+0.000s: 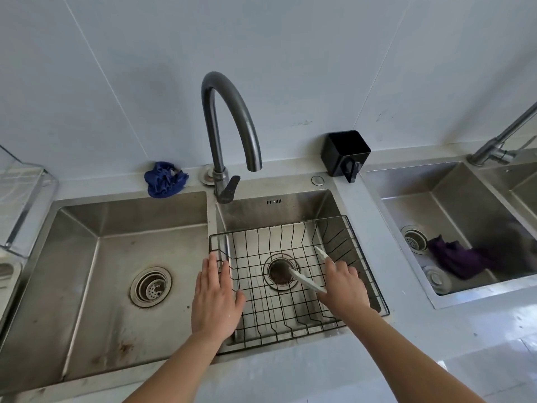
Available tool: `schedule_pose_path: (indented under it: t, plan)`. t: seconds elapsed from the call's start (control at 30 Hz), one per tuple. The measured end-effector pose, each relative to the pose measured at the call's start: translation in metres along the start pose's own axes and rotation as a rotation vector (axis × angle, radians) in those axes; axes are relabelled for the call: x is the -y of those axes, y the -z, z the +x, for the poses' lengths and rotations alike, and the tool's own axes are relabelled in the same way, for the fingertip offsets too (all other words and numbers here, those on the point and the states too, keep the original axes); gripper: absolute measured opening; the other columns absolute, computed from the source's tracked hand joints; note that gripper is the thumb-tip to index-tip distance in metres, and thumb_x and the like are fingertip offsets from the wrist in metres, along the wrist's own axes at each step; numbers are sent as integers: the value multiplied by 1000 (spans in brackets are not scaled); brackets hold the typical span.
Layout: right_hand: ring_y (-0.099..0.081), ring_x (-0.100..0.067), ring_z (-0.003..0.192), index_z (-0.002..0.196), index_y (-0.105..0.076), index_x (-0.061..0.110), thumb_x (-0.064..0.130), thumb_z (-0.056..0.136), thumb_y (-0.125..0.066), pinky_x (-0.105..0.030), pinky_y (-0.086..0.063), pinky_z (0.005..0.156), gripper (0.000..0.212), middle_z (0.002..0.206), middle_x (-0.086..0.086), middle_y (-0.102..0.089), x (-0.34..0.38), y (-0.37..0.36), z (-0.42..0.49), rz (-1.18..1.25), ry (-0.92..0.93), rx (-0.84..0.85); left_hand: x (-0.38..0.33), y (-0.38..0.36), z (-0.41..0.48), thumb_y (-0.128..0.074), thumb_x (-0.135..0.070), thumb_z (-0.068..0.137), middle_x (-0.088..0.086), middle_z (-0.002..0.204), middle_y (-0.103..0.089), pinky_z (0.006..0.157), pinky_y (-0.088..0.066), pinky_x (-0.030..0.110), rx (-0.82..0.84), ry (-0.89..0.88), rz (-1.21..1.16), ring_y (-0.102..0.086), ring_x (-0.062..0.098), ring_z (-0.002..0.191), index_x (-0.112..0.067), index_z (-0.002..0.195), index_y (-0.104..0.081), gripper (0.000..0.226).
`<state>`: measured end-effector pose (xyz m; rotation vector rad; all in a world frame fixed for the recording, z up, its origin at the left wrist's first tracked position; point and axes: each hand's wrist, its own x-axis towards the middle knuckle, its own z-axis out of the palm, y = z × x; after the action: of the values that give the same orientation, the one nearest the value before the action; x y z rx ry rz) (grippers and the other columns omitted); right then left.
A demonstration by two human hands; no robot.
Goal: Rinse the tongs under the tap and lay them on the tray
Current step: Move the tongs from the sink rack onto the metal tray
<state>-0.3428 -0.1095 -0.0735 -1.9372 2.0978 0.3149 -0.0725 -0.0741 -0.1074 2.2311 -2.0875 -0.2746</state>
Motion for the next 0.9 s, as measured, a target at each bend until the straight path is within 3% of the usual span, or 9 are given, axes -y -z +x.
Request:
schedule_pose_path:
  t: [0.37,0.57,0.9]
  plan:
    - [-49,-24,122,155,-25,17,47,85,-72,-34,-53,93,90,134,-3,-52,14,24,-11,138,38,-122,0,5,-1,-55,-43,92,25,165,-13,123,-23,50,37,-20,-5,-17,39,153,-5,154,-32,76]
    - [-46,-25,130,158,-23,14,46,87,-70,-36,-48,104,90,142,-4,-50,49,37,-16,176,136,-167,9,26,-4,-43,-48,97,20,167,-15,125,-17,47,-26,-13,-61,-13,32,155,-10,159,-18,76]
    - [-48,-26,127,157,-24,12,47,87,-68,-35,-45,104,90,140,-5,-51,101,61,-26,207,337,-255,50,71,-27,-43,-49,95,25,163,-22,124,-19,49,-128,137,-10,-18,37,153,-7,157,-22,77]
